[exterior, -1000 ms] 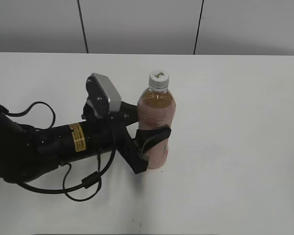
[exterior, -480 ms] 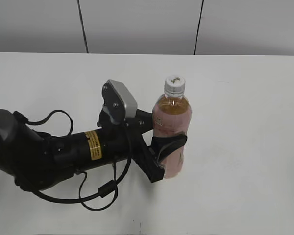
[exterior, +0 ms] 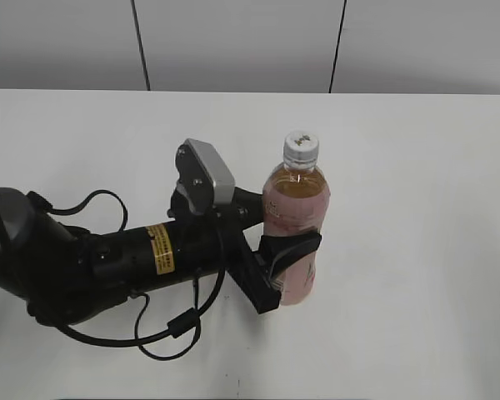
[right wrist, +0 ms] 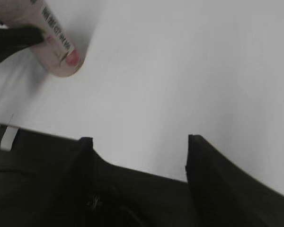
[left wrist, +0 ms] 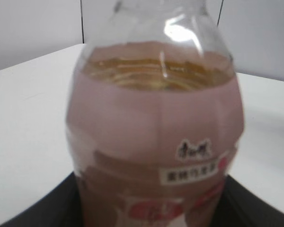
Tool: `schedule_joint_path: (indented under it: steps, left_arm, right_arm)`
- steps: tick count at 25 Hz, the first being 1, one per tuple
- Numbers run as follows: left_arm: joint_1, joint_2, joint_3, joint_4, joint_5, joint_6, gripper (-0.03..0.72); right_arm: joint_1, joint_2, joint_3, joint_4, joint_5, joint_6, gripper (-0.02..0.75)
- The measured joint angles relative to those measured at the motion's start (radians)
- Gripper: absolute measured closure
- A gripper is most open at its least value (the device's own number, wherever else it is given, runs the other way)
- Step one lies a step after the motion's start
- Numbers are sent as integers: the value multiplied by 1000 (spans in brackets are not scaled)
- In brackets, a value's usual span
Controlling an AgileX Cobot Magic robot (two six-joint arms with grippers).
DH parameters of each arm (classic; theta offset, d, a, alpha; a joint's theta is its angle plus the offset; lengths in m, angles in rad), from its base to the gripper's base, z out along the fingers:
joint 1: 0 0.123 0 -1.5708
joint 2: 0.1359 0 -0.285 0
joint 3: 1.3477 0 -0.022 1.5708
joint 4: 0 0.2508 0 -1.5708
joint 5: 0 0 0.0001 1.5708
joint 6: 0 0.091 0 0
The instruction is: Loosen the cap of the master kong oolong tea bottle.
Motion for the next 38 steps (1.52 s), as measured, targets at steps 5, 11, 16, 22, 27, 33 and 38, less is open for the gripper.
schedule_joint_path:
  steps: [5, 11, 16, 22, 27, 33, 38]
  left_arm:
    - [0, 0, 0, 8, 0, 0, 301]
    - [0, 0, 0, 25, -2, 0, 301]
    - [0, 0, -2, 56, -3, 0, 301]
    - [0, 0, -2, 63, -5, 0, 301]
    - [0, 0, -2, 65, -5, -1, 301]
    - [0, 0, -2, 65, -5, -1, 301]
    - [0, 0, -2, 65, -5, -1, 301]
  right_arm:
    - [0, 398, -132, 74, 26, -137, 309]
    - [7, 761, -369, 130, 126, -239, 322]
    - [177, 896, -557, 67, 133, -236, 329]
    - [473, 1075, -770, -89, 138, -114, 329]
    - [588, 1213, -902, -154, 140, -83, 329]
    - [628, 1283, -959, -188, 142, -78, 329]
    - [630, 1307, -960, -195, 147, -78, 329]
